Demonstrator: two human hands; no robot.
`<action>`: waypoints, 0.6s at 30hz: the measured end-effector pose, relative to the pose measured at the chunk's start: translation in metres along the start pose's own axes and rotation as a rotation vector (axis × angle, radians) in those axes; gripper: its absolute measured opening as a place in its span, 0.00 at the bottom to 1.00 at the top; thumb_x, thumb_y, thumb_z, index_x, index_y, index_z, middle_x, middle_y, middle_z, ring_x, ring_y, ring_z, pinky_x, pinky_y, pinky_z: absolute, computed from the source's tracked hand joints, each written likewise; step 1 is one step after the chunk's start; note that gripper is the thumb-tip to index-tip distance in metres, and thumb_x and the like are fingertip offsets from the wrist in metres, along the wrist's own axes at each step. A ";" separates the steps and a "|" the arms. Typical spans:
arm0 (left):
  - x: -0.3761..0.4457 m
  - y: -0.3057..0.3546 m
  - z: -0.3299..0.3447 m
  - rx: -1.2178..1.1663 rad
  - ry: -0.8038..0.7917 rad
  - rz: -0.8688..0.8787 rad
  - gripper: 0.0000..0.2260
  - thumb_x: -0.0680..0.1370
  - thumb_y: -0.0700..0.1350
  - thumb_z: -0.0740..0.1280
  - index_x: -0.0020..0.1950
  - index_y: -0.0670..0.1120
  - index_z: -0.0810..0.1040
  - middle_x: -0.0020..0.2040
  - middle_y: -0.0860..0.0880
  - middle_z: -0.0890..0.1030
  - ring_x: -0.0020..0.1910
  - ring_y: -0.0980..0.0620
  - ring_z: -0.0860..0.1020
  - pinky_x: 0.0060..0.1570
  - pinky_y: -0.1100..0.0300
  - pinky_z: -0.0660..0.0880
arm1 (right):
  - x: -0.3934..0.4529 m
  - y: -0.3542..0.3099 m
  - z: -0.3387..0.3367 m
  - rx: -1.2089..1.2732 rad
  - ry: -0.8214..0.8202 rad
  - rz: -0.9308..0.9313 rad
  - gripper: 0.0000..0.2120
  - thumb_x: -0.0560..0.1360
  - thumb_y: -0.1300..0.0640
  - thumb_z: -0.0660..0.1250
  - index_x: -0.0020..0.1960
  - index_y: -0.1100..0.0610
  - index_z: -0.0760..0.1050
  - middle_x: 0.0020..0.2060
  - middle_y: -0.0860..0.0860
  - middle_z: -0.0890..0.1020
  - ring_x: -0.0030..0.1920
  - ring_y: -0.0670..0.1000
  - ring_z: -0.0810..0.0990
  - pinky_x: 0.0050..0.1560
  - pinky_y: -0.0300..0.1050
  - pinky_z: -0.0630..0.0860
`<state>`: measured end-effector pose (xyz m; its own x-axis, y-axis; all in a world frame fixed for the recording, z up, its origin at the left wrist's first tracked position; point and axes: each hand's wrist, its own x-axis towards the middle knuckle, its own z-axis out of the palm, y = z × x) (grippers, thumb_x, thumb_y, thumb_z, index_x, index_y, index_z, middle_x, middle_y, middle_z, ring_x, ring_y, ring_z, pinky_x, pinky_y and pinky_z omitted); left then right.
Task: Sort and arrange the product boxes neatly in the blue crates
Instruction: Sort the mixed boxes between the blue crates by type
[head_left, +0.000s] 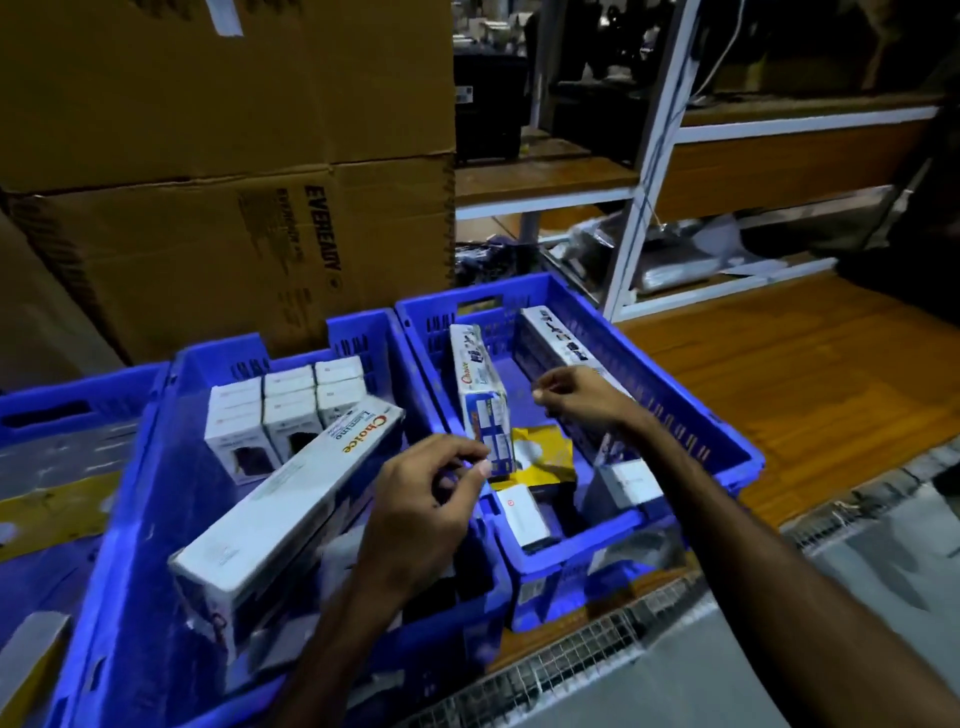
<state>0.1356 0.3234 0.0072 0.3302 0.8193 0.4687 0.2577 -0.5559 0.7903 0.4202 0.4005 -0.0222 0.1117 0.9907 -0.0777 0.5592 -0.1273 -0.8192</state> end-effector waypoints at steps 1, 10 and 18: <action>0.005 0.001 0.006 -0.023 -0.030 0.021 0.03 0.77 0.46 0.72 0.47 0.50 0.85 0.44 0.59 0.84 0.42 0.57 0.82 0.41 0.61 0.77 | -0.007 0.002 -0.007 -0.030 -0.059 0.006 0.01 0.80 0.59 0.69 0.51 0.57 0.79 0.41 0.54 0.83 0.40 0.52 0.81 0.45 0.50 0.78; 0.025 -0.009 0.056 0.080 -0.297 0.083 0.06 0.77 0.51 0.71 0.48 0.49 0.83 0.39 0.63 0.78 0.38 0.62 0.77 0.41 0.64 0.73 | -0.037 0.020 -0.054 -0.328 -0.180 0.013 0.15 0.78 0.55 0.72 0.63 0.57 0.79 0.53 0.51 0.85 0.55 0.52 0.83 0.56 0.48 0.78; 0.058 -0.009 0.085 0.758 -0.745 -0.059 0.22 0.73 0.63 0.73 0.65 0.59 0.76 0.62 0.54 0.80 0.64 0.48 0.78 0.58 0.51 0.76 | -0.025 0.026 -0.060 -0.662 -0.701 -0.120 0.32 0.72 0.45 0.77 0.72 0.52 0.71 0.51 0.47 0.81 0.50 0.50 0.79 0.50 0.38 0.72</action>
<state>0.2298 0.3636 -0.0063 0.7049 0.6982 -0.1251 0.7050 -0.6702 0.2317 0.4812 0.3701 -0.0073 -0.3711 0.7755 -0.5108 0.9079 0.1876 -0.3749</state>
